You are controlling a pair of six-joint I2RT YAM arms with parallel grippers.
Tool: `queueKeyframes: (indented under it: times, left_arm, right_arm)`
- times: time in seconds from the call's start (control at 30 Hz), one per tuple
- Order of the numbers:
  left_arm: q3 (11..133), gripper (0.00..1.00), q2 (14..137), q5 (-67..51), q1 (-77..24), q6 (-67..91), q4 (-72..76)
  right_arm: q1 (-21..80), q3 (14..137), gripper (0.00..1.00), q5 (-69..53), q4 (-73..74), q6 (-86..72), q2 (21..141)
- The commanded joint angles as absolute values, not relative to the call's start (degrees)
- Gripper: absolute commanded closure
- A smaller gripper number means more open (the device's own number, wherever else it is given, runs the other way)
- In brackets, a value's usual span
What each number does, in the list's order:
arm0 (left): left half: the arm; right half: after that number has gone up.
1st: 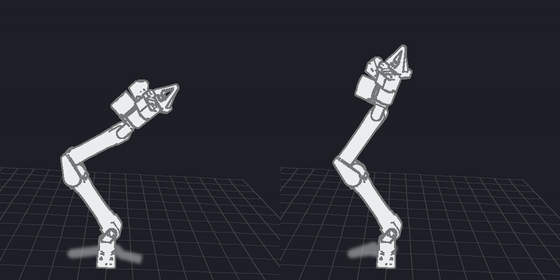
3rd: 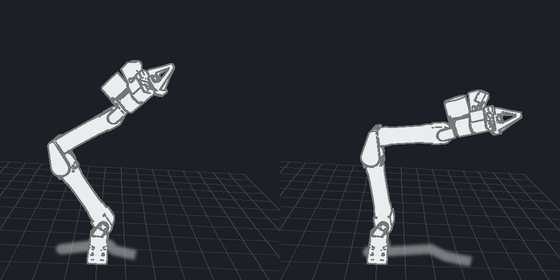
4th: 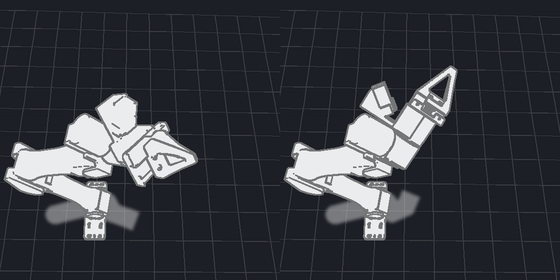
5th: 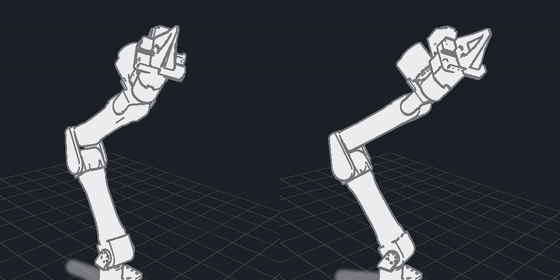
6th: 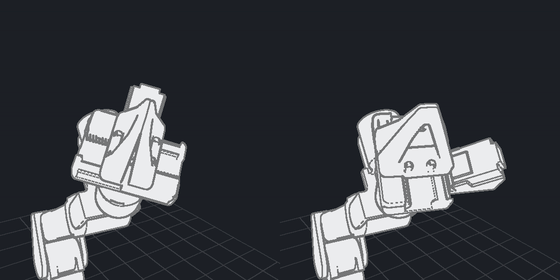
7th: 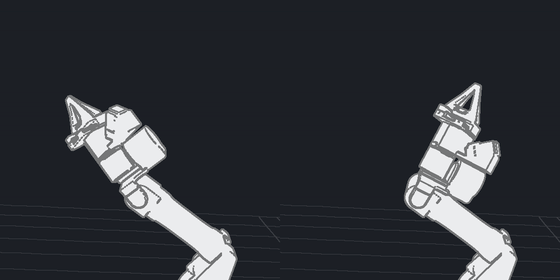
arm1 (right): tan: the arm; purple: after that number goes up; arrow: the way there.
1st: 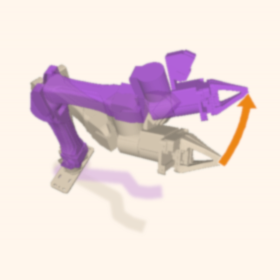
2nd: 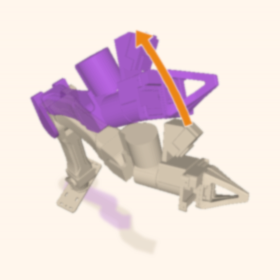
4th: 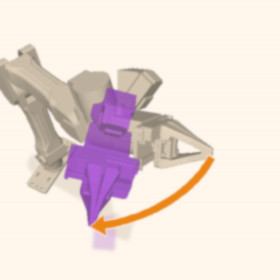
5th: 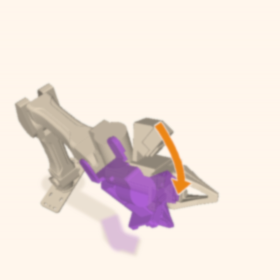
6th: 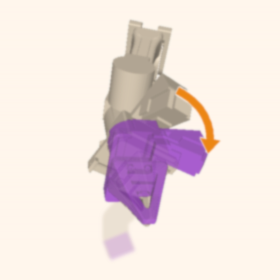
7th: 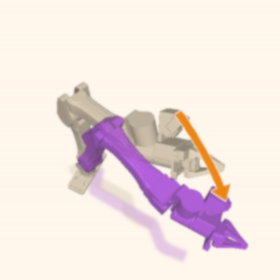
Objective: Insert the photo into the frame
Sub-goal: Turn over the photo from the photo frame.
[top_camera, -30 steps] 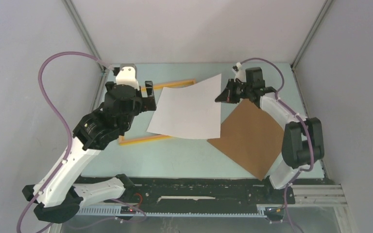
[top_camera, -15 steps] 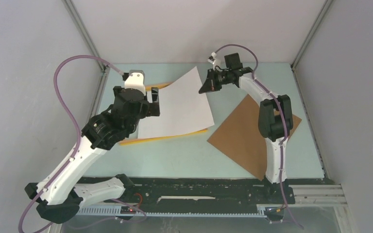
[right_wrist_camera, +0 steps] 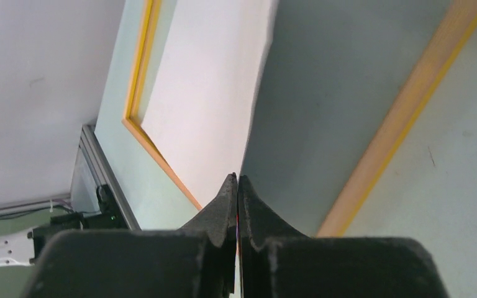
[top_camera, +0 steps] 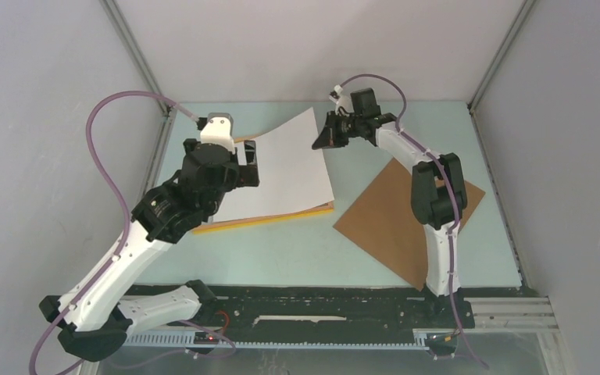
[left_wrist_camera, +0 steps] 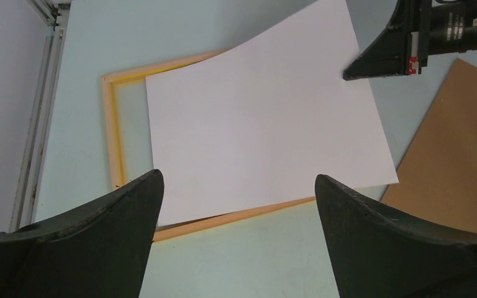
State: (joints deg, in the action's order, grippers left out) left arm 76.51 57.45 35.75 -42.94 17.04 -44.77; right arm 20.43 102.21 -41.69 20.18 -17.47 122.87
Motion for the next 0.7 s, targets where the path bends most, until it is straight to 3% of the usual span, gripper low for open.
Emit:
queueKeyframes:
  times: [0.0, 0.27, 0.67]
  left_arm:
    - [74.7, 0.00, 55.2, 36.0, -42.5, 17.3, -43.2]
    - [74.4, 0.00, 55.2, 35.9, -42.5, 17.1, -43.2]
    - [74.7, 0.00, 55.9, 35.5, -42.5, 16.8, -43.0]
  right_arm:
    - [22.8, 110.6, 1.00, -40.0, 17.9, -21.2, 127.1]
    - [24.7, 120.1, 1.00, -40.8, 22.4, -17.5, 133.0]
    - [26.1, 120.5, 1.00, -40.9, 19.8, -21.9, 135.5]
